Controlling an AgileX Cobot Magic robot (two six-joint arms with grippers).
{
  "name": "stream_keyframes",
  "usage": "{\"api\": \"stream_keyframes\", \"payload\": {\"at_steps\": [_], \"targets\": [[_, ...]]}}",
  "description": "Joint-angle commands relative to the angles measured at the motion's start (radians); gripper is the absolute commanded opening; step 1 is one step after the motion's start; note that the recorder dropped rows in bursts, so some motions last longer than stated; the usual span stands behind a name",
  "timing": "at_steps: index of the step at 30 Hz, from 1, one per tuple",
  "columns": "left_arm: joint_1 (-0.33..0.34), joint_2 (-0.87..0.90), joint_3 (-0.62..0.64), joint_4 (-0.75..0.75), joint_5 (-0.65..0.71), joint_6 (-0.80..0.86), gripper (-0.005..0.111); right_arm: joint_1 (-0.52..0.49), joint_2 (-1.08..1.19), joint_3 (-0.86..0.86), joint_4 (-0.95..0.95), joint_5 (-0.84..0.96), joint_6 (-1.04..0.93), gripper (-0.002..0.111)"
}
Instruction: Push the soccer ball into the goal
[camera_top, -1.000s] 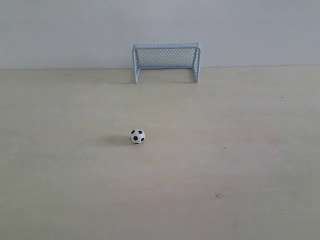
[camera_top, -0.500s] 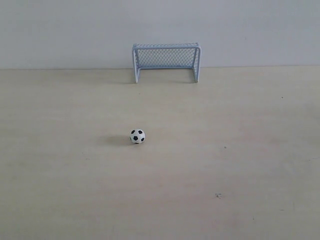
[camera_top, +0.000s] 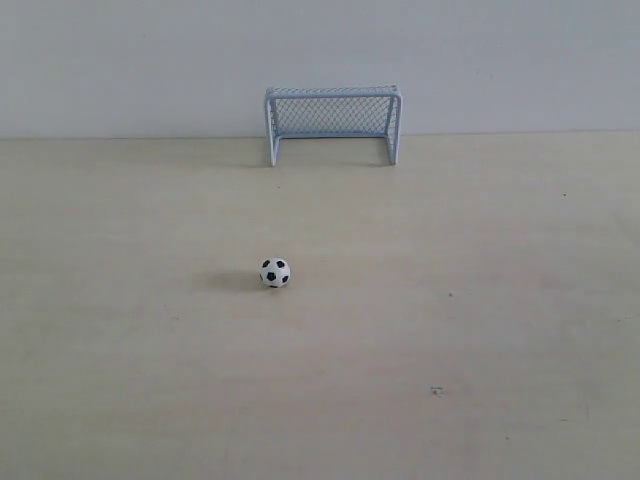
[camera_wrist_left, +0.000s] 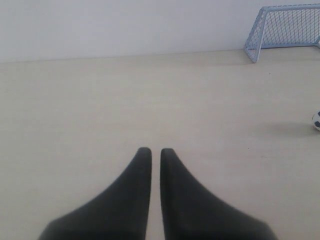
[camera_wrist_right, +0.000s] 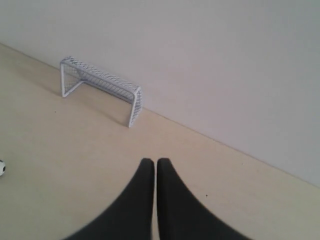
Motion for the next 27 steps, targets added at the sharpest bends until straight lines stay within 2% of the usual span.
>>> {"api": "stream_keyframes", "payload": {"at_steps": [1,16,27], "targets": [[0.005,-0.003,-0.004,-0.007,-0.012,-0.009,0.006,0.016,0.057,-0.071,0.045,0.075,-0.074,0.0],[0.005,-0.003,-0.004,-0.007,-0.012,-0.009,0.006,0.202,0.324,-0.336,0.026,0.286,-0.163,0.0],[0.005,-0.003,-0.004,-0.007,-0.012,-0.009,0.006,0.324,0.483,-0.379,0.009,0.363,-0.156,0.0]]}}
